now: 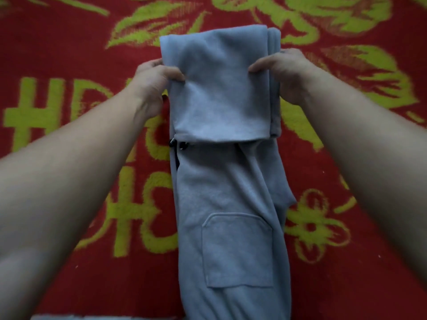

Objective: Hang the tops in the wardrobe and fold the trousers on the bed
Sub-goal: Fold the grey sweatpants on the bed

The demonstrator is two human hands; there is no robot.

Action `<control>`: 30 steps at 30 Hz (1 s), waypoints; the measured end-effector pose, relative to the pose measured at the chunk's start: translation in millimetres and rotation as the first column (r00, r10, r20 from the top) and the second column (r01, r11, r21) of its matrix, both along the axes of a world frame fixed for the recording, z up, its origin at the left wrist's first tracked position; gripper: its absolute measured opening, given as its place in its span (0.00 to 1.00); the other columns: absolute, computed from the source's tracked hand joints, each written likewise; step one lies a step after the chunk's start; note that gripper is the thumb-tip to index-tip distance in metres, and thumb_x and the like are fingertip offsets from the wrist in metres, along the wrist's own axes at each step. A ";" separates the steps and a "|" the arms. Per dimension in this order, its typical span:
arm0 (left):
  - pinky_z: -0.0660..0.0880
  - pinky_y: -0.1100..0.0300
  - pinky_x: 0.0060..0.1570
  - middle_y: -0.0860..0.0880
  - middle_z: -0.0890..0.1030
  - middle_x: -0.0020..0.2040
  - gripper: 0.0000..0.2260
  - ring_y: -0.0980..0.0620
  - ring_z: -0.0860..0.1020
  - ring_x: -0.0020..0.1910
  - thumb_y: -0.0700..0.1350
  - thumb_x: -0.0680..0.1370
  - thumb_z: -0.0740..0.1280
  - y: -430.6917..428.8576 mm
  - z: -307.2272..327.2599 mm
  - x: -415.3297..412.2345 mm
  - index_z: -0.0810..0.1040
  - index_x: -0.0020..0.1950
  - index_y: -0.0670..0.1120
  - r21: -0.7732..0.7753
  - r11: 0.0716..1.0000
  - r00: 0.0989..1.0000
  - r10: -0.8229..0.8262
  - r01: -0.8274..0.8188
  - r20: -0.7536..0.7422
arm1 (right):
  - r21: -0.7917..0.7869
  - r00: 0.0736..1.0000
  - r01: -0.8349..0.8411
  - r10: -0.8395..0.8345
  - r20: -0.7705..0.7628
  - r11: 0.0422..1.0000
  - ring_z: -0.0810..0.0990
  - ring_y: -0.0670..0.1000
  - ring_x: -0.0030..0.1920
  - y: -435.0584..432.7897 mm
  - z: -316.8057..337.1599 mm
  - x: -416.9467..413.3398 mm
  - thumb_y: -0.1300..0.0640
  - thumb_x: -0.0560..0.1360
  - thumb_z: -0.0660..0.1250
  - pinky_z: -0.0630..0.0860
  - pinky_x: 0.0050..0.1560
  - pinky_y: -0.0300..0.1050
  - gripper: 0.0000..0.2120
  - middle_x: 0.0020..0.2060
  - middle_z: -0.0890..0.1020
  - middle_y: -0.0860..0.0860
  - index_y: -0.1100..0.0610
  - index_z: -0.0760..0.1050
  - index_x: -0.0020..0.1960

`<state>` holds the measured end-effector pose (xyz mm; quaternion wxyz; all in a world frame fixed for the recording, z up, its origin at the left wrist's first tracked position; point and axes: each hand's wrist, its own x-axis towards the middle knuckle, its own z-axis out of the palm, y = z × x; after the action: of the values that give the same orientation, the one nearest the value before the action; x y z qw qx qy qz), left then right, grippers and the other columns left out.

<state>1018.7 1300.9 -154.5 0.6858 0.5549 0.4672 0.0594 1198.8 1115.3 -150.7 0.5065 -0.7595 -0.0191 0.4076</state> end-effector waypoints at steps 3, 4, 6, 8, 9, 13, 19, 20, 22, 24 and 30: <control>0.75 0.64 0.35 0.51 0.83 0.40 0.14 0.58 0.81 0.36 0.30 0.67 0.68 -21.0 42.5 -17.5 0.79 0.47 0.46 0.094 0.995 1.000 -0.022 0.023 -0.008 | 0.050 0.998 -0.017 0.015 0.057 0.999 0.86 0.54 0.47 -22.2 39.7 -20.8 0.68 0.61 0.74 0.83 0.47 0.47 0.17 0.45 0.86 0.55 0.59 0.81 0.49; 0.74 0.66 0.32 0.52 0.82 0.40 0.15 0.60 0.79 0.34 0.29 0.67 0.68 -30.6 55.6 -26.5 0.79 0.48 0.45 0.140 0.990 0.999 -0.031 0.033 -0.012 | 0.049 0.996 -0.040 0.036 0.088 0.998 0.85 0.52 0.46 -33.7 51.7 -28.7 0.68 0.62 0.74 0.82 0.47 0.46 0.16 0.45 0.85 0.54 0.58 0.81 0.48; 0.75 0.65 0.35 0.51 0.81 0.42 0.17 0.61 0.79 0.36 0.29 0.66 0.68 -54.1 78.3 -47.7 0.78 0.53 0.43 0.236 0.970 0.998 -0.058 0.058 -0.009 | 0.050 0.986 -0.095 0.087 0.145 0.994 0.85 0.48 0.46 -58.6 72.1 -47.9 0.70 0.63 0.75 0.81 0.46 0.43 0.15 0.44 0.85 0.51 0.57 0.81 0.46; 0.78 0.60 0.40 0.48 0.82 0.47 0.20 0.56 0.80 0.43 0.32 0.64 0.69 -78.0 89.9 -71.2 0.79 0.56 0.41 0.321 0.941 0.994 -0.106 0.106 -0.018 | 0.029 0.955 -0.180 0.168 0.245 0.983 0.83 0.47 0.46 -83.8 81.8 -67.6 0.69 0.64 0.77 0.81 0.48 0.45 0.16 0.46 0.84 0.52 0.56 0.81 0.48; 0.79 0.57 0.43 0.47 0.83 0.49 0.20 0.52 0.81 0.47 0.34 0.63 0.70 -88.8 90.2 -84.8 0.80 0.55 0.42 0.362 0.922 0.991 -0.128 0.135 -0.043 | -0.012 0.924 -0.241 0.233 0.304 0.971 0.81 0.46 0.46 -97.2 81.1 -76.4 0.68 0.65 0.78 0.81 0.50 0.48 0.15 0.46 0.84 0.53 0.56 0.81 0.49; 0.74 0.47 0.54 0.39 0.79 0.55 0.15 0.39 0.77 0.56 0.43 0.65 0.74 -128.0 64.6 -141.1 0.78 0.50 0.44 0.572 0.742 0.934 -0.227 0.349 -0.275 | -0.279 0.750 -0.312 0.415 0.515 0.908 0.78 0.57 0.59 -148.3 59.9 -117.0 0.61 0.67 0.79 0.74 0.60 0.57 0.17 0.57 0.79 0.60 0.57 0.84 0.55; 0.73 0.45 0.57 0.41 0.74 0.63 0.17 0.37 0.72 0.60 0.43 0.71 0.60 -184.8 20.6 -229.1 0.81 0.55 0.45 0.663 0.398 0.771 -0.386 0.634 -0.506 | -0.471 0.471 -0.511 0.692 0.547 0.719 0.71 0.65 0.67 -227.7 18.8 -190.6 0.71 0.64 0.71 0.72 0.62 0.61 0.24 0.67 0.73 0.61 0.54 0.83 0.58; 0.73 0.44 0.56 0.40 0.75 0.64 0.19 0.37 0.72 0.61 0.44 0.71 0.57 -190.9 14.8 -239.2 0.82 0.56 0.46 0.648 0.352 0.733 -0.409 0.676 -0.543 | -0.497 0.437 -0.539 0.730 0.526 0.680 0.70 0.66 0.69 -237.1 11.6 -196.6 0.72 0.64 0.69 0.72 0.63 0.61 0.26 0.69 0.71 0.63 0.56 0.82 0.60; 0.73 0.42 0.56 0.39 0.74 0.66 0.20 0.36 0.72 0.63 0.40 0.70 0.58 -200.0 8.3 -252.0 0.83 0.57 0.46 0.654 0.313 0.720 -0.394 0.689 -0.571 | -0.512 0.412 -0.529 0.733 0.542 0.676 0.68 0.67 0.71 -248.1 2.7 -208.6 0.73 0.65 0.68 0.70 0.66 0.62 0.29 0.72 0.68 0.64 0.58 0.80 0.64; 0.72 0.42 0.58 0.39 0.73 0.67 0.19 0.36 0.72 0.64 0.39 0.72 0.58 -203.6 6.5 -252.5 0.81 0.60 0.46 0.711 0.336 0.786 -0.295 0.618 -0.543 | -0.472 0.417 -0.464 0.655 0.630 0.749 0.68 0.67 0.71 -249.2 0.7 -214.4 0.73 0.66 0.66 0.70 0.66 0.63 0.28 0.72 0.68 0.65 0.59 0.79 0.65; 0.54 0.43 0.74 0.39 0.47 0.80 0.27 0.42 0.49 0.79 0.57 0.83 0.53 -212.7 -8.8 -216.0 0.53 0.80 0.51 0.594 0.353 0.689 -0.303 0.723 -0.658 | -0.648 0.311 -0.377 0.749 0.585 0.662 0.52 0.65 0.79 -222.3 -9.3 -227.3 0.43 0.81 0.58 0.57 0.76 0.61 0.30 0.79 0.49 0.63 0.54 0.59 0.80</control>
<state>802.6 1088.2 -163.3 0.1975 0.9244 0.3161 -0.0815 971.5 893.1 -160.0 0.0901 -0.8797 -0.4412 0.1527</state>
